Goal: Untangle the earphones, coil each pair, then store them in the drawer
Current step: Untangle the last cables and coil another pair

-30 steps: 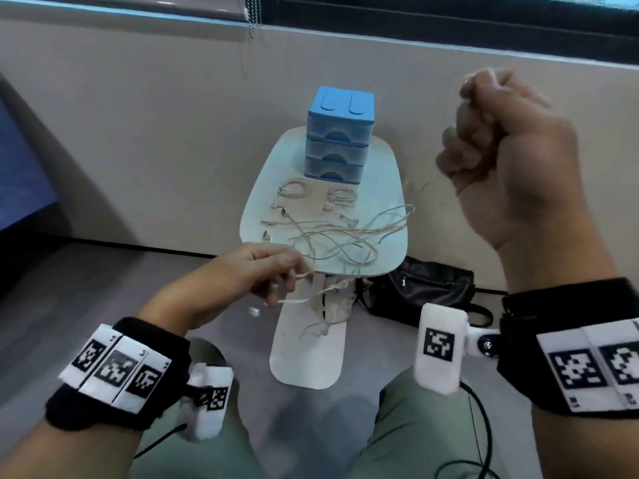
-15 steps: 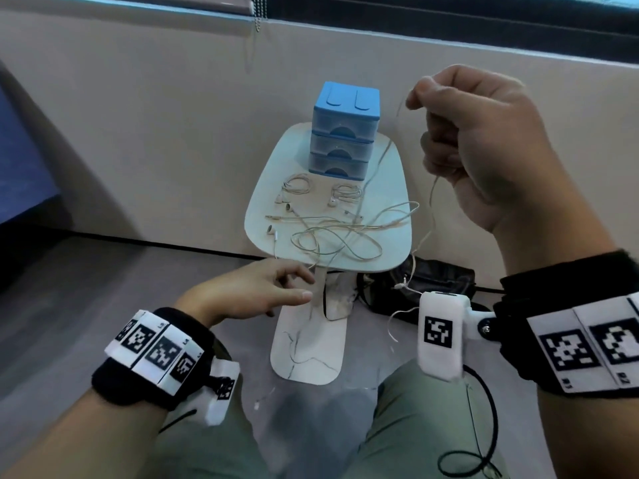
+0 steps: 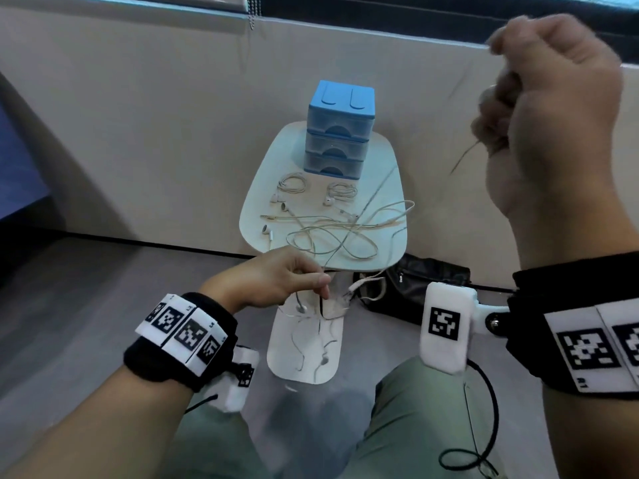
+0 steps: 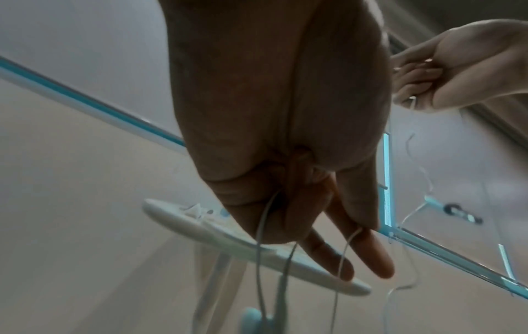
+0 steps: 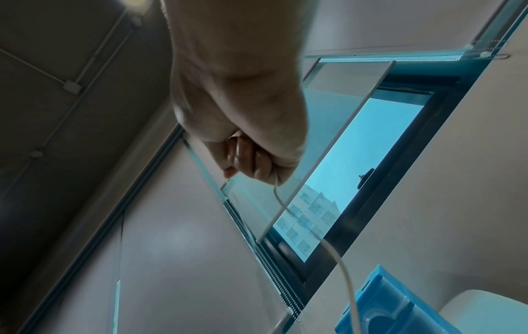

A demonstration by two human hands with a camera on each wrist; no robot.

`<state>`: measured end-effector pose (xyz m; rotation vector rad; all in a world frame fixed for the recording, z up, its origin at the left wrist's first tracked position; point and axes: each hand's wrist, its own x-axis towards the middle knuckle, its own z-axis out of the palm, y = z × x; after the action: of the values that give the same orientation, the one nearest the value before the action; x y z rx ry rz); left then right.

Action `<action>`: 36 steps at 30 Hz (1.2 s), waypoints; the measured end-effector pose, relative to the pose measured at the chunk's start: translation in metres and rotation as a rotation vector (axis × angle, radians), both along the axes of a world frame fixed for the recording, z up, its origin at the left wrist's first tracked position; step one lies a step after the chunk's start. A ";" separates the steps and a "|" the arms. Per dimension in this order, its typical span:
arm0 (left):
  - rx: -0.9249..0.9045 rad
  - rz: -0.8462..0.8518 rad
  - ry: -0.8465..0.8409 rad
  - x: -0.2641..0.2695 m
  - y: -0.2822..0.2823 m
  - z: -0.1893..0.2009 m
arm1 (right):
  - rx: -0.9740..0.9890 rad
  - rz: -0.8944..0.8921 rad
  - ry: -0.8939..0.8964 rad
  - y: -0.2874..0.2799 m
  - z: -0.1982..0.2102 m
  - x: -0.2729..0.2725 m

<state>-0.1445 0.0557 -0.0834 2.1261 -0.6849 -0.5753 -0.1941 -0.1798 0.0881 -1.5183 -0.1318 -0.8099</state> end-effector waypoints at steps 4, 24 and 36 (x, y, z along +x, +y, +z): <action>0.022 0.021 0.035 0.002 0.008 -0.008 | 0.270 -0.145 -0.044 -0.021 -0.005 0.005; 0.009 -0.138 -0.007 -0.014 -0.046 0.014 | -0.044 0.262 0.107 0.025 -0.008 -0.005; -0.394 0.041 -0.220 -0.012 -0.026 0.029 | -0.301 0.182 0.393 0.017 -0.051 0.002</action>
<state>-0.1560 0.0300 -0.0547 1.8395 -0.8008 -0.1649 -0.1918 -0.1632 0.0367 -1.8902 -0.1011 -0.3453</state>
